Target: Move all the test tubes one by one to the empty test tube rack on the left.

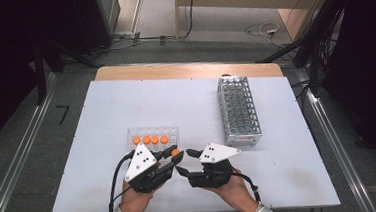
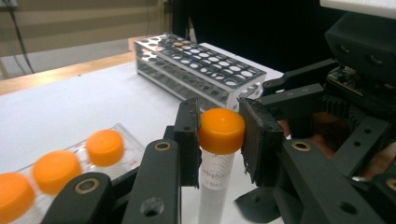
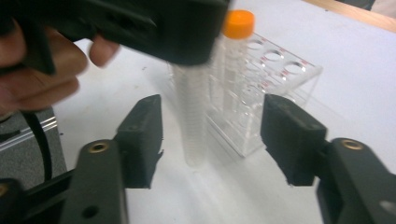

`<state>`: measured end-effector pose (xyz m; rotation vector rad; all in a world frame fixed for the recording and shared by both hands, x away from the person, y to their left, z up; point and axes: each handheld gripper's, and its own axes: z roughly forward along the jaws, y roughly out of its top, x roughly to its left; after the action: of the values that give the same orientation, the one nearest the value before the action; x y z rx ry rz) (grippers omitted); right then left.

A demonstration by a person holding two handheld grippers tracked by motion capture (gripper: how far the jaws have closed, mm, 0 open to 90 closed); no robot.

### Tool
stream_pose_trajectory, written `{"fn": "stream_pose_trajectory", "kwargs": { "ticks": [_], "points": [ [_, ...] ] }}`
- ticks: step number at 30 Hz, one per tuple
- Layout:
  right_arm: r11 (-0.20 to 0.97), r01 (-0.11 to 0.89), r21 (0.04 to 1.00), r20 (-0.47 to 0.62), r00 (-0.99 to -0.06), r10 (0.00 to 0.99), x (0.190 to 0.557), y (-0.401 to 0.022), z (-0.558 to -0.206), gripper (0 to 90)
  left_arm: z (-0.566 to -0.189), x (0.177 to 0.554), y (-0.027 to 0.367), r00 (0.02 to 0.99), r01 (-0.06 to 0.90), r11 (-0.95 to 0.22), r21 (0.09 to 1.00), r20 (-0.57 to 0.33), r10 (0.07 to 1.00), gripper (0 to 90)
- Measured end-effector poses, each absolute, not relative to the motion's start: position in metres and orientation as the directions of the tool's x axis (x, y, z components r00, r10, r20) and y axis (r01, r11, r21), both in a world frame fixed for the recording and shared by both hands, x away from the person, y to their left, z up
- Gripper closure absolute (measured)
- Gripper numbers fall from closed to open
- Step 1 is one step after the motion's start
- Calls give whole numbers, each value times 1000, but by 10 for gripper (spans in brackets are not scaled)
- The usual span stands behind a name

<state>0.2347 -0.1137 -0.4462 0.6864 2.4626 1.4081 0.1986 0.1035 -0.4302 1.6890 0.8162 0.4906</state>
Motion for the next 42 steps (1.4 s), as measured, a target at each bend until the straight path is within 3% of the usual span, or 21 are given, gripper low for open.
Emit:
{"fn": "stream_pose_trajectory", "kwargs": {
  "ticks": [5,20,42],
  "points": [
    [419,310,853,44,-843,536,239,-126,-448,299,-424,200,119,645,277,-100,956,-108,756,698],
    [377,345,860,52,-793,607,249,-152,-446,281,-401,203,160,595,292,-57,955,-135,792,698],
    [361,357,862,49,-766,641,250,-169,-445,286,-391,205,181,542,280,-44,959,-120,832,698]
  ]
}}
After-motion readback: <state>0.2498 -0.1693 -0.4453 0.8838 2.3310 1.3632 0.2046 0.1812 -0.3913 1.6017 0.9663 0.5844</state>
